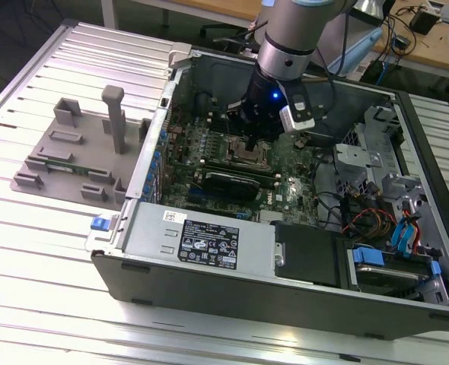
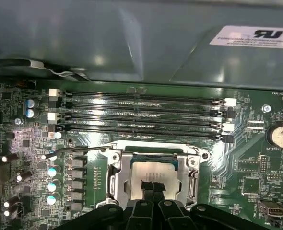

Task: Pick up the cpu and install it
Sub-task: 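Close the cpu cover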

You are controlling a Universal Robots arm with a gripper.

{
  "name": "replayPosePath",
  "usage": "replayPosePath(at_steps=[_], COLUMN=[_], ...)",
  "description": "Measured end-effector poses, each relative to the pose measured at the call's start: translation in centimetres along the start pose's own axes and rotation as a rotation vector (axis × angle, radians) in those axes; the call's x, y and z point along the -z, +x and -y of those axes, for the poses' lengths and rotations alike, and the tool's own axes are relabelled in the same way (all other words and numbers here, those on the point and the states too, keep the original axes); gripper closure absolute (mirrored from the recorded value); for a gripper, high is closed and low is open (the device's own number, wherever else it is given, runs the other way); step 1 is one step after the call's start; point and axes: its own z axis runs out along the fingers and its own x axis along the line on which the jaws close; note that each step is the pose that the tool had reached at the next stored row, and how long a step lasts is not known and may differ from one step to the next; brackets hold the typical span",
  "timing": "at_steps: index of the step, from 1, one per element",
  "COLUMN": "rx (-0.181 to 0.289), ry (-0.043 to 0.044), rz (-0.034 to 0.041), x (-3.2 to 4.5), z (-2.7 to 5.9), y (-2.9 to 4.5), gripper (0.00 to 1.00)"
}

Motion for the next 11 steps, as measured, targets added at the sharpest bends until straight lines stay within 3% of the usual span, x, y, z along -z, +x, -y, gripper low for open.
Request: replayPosePath(at_steps=[2,7,11], rx=[0.003,0.074,0.085], ry=[-0.0004,0.0022,0.0045], rz=[0.0003,0.003,0.0033], x=[-0.03,-0.24,-0.29], z=[0.0,-0.04,-0.12], y=[0.08,0.69,1.65], gripper=[0.89,0.89,0.89])
